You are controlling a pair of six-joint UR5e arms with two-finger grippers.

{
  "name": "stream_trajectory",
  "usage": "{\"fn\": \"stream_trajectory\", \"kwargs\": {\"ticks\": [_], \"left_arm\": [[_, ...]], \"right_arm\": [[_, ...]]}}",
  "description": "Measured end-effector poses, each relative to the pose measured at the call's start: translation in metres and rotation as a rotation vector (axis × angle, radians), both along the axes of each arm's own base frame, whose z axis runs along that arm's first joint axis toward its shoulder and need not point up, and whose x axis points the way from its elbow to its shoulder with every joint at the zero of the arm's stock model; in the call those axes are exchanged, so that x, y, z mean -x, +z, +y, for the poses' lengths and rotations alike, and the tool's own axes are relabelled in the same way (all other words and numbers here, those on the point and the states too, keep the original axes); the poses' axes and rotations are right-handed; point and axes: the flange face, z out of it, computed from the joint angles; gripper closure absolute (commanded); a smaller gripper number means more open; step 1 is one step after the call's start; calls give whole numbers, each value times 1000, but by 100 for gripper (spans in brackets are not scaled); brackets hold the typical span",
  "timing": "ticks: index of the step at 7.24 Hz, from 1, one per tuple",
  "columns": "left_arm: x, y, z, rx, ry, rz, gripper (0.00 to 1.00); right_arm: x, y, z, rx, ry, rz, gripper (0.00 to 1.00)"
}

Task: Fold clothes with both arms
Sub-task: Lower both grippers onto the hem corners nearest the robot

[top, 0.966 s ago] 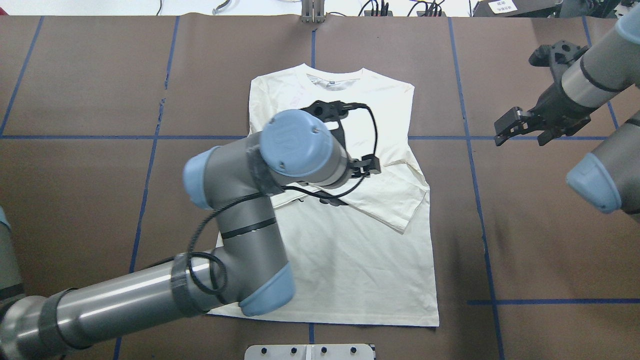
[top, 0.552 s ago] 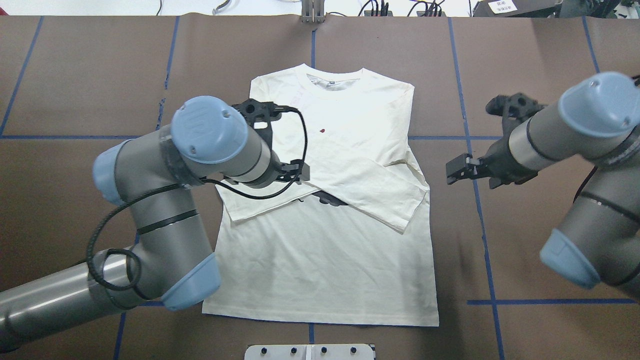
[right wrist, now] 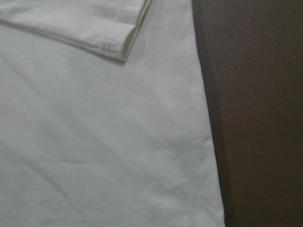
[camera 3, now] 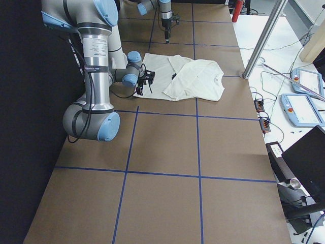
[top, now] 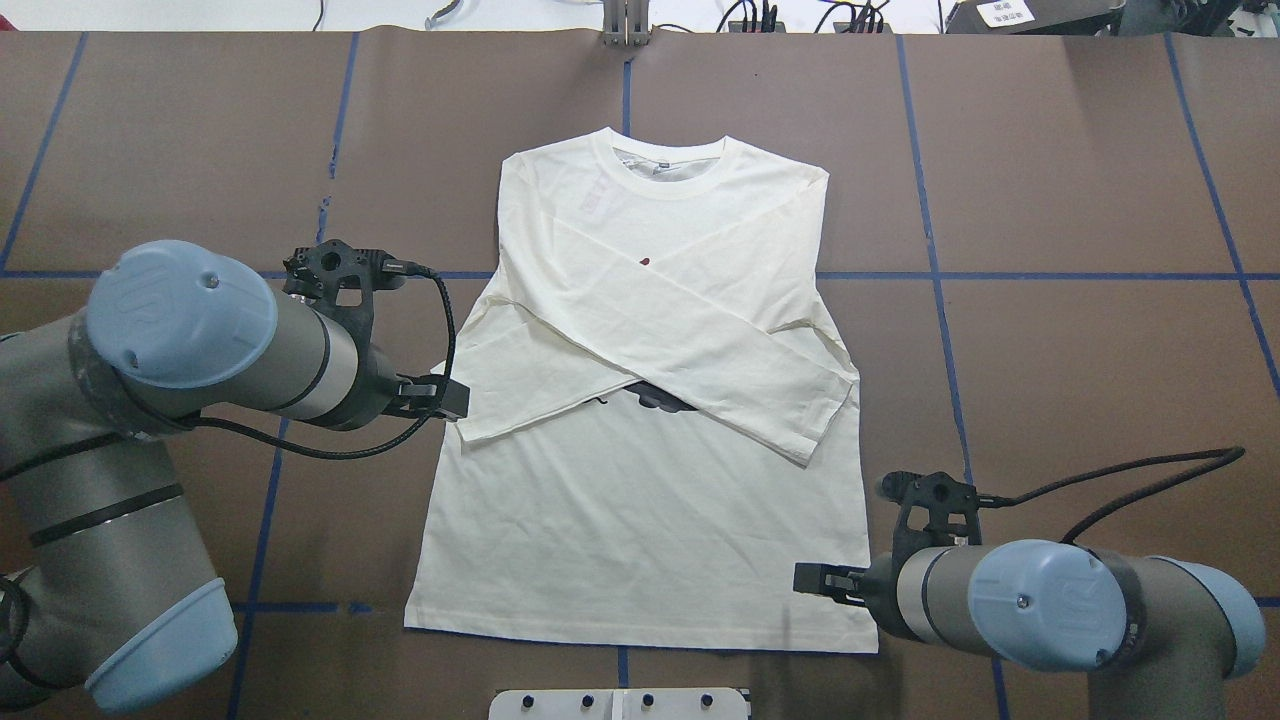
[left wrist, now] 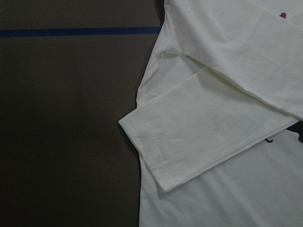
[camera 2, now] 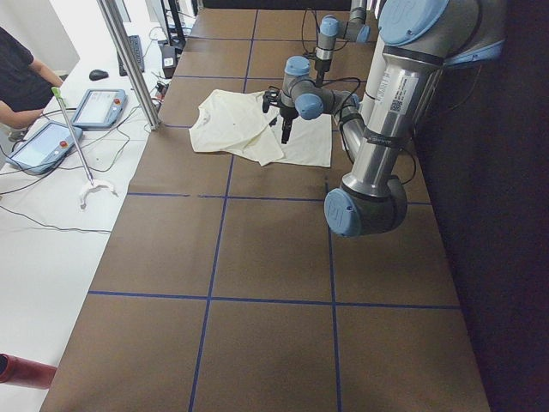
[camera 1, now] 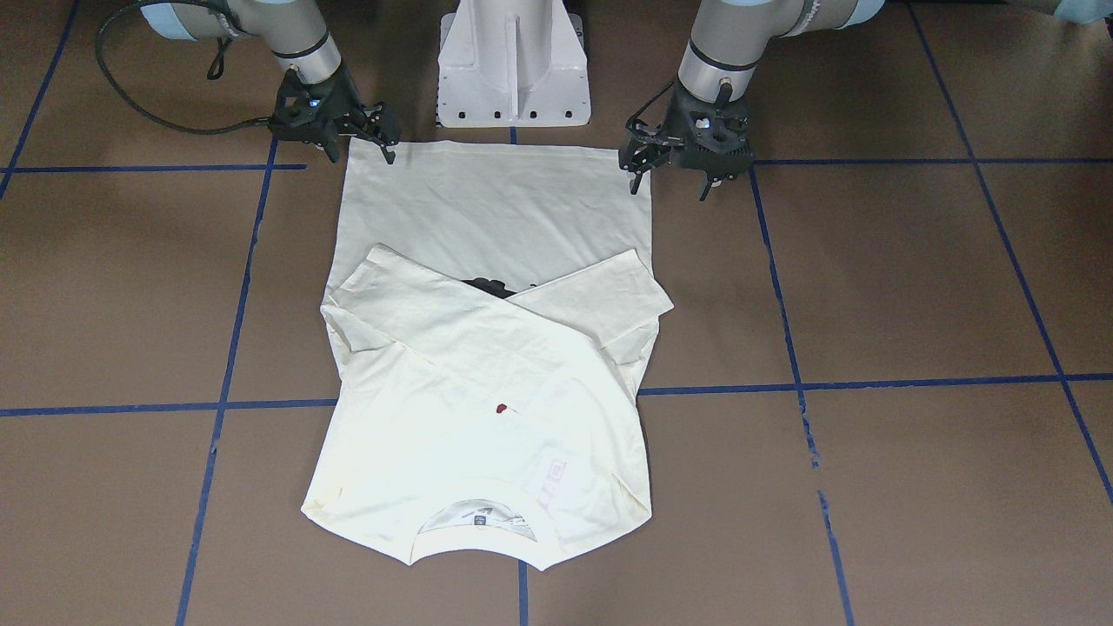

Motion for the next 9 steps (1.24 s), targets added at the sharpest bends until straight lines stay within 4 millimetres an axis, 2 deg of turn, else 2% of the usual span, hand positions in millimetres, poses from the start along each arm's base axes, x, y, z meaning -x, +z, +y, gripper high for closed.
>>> {"fn": "stream_trajectory", "kwargs": {"ticks": [2,6,7,8,9], "left_arm": [[0,-1,0,-1,1,0,0],[0,-1,0,0,2,1,0],[0,-2,0,-1,2,3,0],[0,-3,0,-2,2,5,0],[0,-4,0,-2,2,6,0]], "right_arm": [[-1,14,12,11,-5,29,0],[2,21,18,21,-24,42,6],[5,23,19,23,-29,47,15],[7,24,20,26,-34,48,32],[8,24,21,31,-40,46,53]]}}
